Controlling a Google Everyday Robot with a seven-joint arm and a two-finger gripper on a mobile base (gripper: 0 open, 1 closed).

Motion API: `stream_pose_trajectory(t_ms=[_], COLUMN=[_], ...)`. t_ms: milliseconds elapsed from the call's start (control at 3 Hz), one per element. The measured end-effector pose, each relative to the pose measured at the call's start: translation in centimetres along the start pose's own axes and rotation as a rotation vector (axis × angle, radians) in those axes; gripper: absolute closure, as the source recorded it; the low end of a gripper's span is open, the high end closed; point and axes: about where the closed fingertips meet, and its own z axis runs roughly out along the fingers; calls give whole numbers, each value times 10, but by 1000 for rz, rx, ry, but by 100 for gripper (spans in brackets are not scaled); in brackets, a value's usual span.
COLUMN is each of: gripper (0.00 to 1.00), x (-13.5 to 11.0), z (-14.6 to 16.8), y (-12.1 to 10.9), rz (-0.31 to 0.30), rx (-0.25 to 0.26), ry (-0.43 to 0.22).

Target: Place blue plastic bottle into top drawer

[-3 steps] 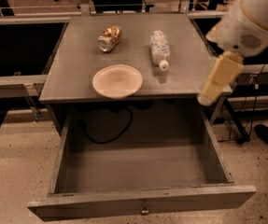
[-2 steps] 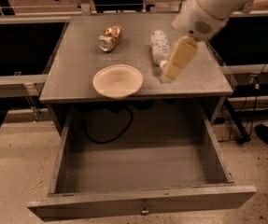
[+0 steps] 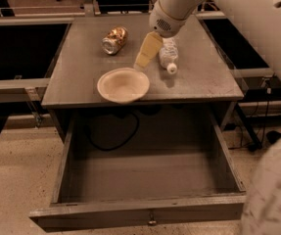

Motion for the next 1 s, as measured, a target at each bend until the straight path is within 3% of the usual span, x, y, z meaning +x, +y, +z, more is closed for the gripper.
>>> stream_pose_trajectory(t_ms=[667, 1000], gripper=[0, 0], x=[17, 18], z=[35, 43], y=[-57, -78], rz=[319, 415], rx=[63, 107], ry=[25, 28])
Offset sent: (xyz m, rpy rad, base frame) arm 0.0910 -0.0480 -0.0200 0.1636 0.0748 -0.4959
